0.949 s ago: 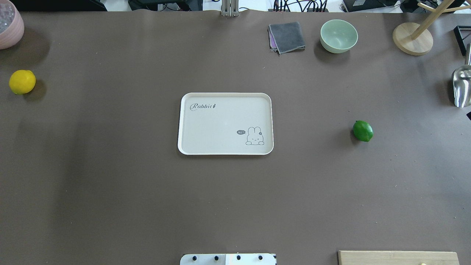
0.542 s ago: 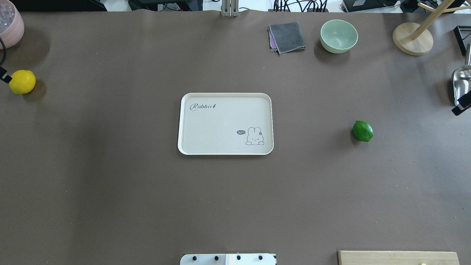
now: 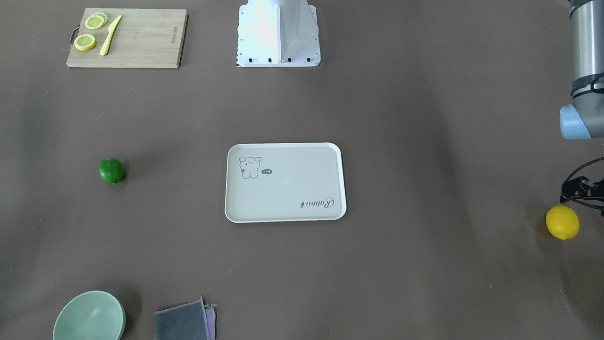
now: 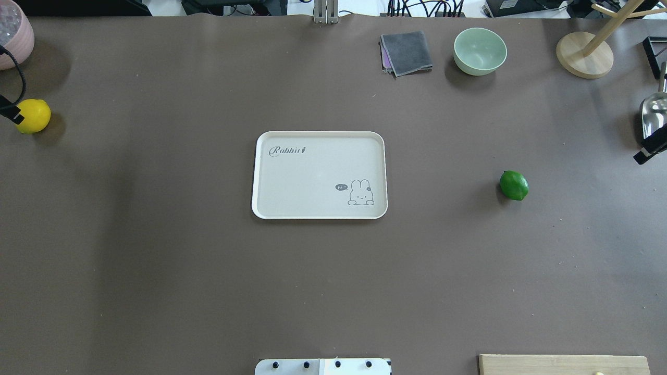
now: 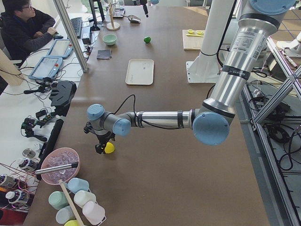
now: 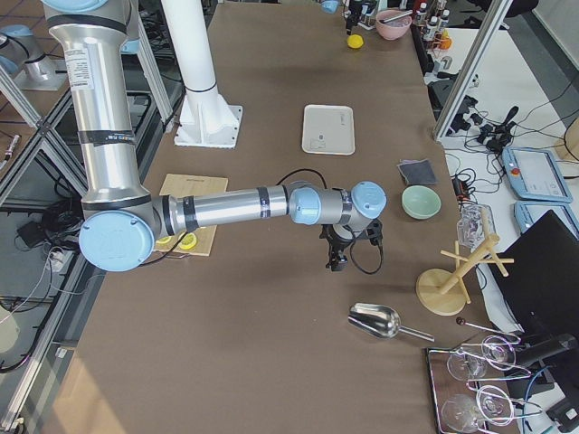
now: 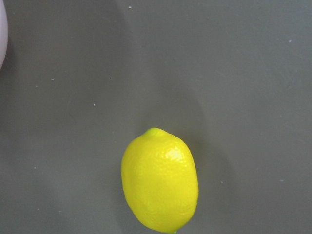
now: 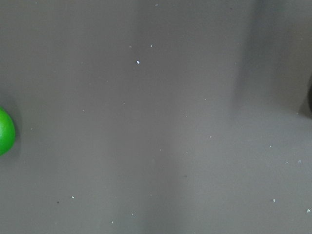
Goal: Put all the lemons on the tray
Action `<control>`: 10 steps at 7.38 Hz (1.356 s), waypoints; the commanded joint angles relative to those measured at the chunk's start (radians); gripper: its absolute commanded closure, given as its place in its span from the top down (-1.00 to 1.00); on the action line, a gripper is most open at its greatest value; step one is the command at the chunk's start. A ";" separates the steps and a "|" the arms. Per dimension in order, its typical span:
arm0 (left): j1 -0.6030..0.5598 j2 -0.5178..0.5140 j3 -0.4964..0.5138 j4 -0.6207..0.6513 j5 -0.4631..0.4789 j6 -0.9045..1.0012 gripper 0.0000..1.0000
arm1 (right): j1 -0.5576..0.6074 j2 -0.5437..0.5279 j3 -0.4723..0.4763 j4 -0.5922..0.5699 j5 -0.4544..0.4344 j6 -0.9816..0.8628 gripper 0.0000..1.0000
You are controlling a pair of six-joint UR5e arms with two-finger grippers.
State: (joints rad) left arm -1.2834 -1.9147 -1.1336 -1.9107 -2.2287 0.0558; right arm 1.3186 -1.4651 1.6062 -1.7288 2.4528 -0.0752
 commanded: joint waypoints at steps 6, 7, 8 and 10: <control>0.006 -0.055 0.113 -0.071 0.000 -0.093 0.98 | -0.001 0.000 -0.003 0.000 0.000 0.000 1.00; 0.015 -0.067 0.123 -0.074 0.000 -0.109 0.98 | -0.001 0.000 -0.003 0.002 0.000 0.000 1.00; 0.024 -0.076 0.123 -0.074 -0.002 -0.135 0.98 | -0.001 0.000 -0.003 0.000 0.000 0.000 1.00; 0.036 -0.079 0.130 -0.076 -0.009 -0.148 0.98 | -0.001 0.000 -0.003 0.002 0.000 0.000 1.00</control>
State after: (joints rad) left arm -1.2544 -1.9914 -1.0103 -1.9847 -2.2325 -0.0836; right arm 1.3177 -1.4650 1.6030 -1.7277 2.4528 -0.0752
